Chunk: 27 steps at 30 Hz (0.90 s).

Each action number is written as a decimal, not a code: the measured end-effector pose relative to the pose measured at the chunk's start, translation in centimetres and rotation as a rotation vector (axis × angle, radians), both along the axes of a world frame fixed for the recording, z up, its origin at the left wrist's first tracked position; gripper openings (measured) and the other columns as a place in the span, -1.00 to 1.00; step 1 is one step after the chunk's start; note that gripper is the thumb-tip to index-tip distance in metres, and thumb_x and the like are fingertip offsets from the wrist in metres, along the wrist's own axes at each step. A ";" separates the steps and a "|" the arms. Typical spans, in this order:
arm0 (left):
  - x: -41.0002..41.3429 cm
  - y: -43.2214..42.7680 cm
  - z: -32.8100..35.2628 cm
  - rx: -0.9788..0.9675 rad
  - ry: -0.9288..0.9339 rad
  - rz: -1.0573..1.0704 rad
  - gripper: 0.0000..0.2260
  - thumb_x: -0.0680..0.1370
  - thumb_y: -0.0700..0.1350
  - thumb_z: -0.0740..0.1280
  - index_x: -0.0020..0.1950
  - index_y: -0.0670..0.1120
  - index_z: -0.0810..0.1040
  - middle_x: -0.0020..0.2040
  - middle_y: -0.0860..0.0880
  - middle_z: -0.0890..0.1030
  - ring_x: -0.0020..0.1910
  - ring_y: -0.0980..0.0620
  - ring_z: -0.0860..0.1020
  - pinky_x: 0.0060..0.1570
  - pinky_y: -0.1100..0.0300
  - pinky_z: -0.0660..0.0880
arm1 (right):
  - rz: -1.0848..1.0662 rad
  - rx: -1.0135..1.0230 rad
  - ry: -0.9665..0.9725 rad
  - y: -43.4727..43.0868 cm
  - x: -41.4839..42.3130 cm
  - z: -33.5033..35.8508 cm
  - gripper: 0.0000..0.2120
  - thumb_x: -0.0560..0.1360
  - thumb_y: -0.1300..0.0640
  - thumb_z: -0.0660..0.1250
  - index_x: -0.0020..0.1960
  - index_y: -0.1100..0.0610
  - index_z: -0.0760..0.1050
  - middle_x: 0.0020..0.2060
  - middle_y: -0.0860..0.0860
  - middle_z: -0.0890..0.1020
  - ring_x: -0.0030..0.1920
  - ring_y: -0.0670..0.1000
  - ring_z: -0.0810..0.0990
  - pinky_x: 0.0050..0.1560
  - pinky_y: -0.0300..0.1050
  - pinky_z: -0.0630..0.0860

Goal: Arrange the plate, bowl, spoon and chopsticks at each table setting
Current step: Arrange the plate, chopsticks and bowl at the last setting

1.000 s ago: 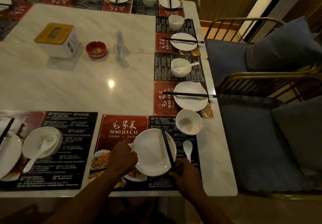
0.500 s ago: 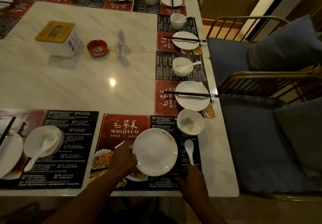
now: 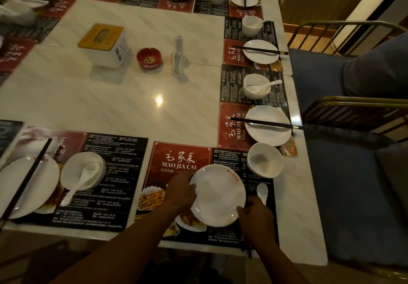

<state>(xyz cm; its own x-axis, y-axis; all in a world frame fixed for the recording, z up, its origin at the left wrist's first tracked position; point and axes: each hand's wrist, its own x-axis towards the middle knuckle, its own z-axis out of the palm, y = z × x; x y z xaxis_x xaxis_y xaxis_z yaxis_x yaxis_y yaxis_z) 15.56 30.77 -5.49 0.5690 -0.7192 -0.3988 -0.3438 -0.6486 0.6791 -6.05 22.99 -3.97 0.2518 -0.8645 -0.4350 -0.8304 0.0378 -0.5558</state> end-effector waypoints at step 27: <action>9.9 9.5 -1.7 0.226 -0.115 -0.115 -0.81 0.55 0.11 0.38 -0.20 0.10 0.49 -0.28 0.11 0.56 -0.31 0.20 0.53 -0.40 0.31 0.35 | 0.082 -0.026 -0.020 4.2 9.5 -1.3 -0.80 0.51 0.17 0.41 0.12 0.04 0.53 -0.09 -0.08 0.56 -0.08 -0.08 0.56 -0.07 -0.17 0.52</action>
